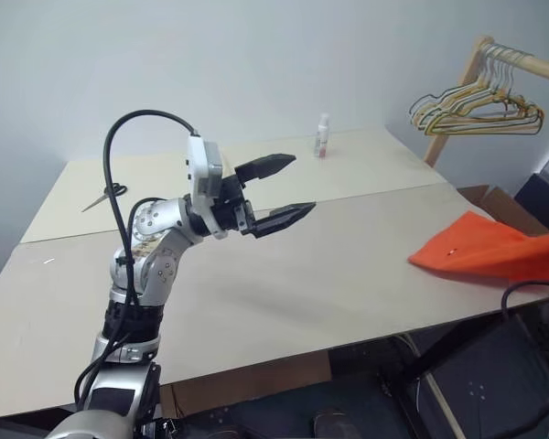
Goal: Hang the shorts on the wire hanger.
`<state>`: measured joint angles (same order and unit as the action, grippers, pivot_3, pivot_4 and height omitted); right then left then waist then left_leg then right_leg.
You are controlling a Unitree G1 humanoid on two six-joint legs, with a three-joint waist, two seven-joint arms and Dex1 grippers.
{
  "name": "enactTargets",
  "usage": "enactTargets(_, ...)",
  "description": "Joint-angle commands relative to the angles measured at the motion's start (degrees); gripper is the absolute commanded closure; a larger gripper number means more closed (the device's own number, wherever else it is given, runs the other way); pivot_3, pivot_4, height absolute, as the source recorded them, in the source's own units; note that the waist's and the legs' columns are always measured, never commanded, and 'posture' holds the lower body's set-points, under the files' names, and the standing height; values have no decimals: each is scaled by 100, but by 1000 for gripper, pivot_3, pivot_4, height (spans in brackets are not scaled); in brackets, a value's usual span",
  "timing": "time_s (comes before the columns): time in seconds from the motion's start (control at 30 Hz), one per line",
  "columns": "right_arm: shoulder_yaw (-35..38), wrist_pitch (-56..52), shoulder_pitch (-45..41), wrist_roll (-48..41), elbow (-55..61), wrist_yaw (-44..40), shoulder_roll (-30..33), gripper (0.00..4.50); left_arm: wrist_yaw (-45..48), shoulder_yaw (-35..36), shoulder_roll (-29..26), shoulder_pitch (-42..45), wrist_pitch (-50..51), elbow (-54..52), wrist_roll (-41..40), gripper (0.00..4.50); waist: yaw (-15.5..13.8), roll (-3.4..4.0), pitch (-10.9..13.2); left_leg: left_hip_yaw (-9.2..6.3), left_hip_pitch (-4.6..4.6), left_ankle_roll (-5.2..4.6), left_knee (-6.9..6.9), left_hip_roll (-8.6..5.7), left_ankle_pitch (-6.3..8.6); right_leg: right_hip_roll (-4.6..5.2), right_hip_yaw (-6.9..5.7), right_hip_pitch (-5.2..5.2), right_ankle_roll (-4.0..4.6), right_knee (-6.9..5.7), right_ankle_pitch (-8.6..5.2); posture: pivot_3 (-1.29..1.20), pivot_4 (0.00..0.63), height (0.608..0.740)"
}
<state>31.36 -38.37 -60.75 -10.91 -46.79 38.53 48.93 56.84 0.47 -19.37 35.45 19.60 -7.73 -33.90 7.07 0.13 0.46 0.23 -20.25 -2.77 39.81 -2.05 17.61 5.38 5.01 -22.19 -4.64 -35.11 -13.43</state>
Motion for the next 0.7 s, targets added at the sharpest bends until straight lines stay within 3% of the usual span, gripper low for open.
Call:
enactTargets(0.03,-393,-207,96,385,1206,155,-169,16,2,36,27,110,-131,-16,-51,0,3,1,0,0,1,0,1,1,0,-1,0,0,0,-2,0,-107,0,740)
enactTargets(0.3,-1841,521,660,1857,2348,-119,-223,16,6,72,33,133,-164,27,-66,0,2,2,-2,-1,-1,0,3,-1,0,2,-1,-3,-3,0,3,-90,0,740)
enactTargets(0.7,-3057,1038,1497,2226,3358,-2520,-793,16,4,346,-417,-285,26,-92,-163,0,-11,1,-1,-4,3,0,3,0,0,-1,-2,-5,-2,-5,6,-39,0,740)
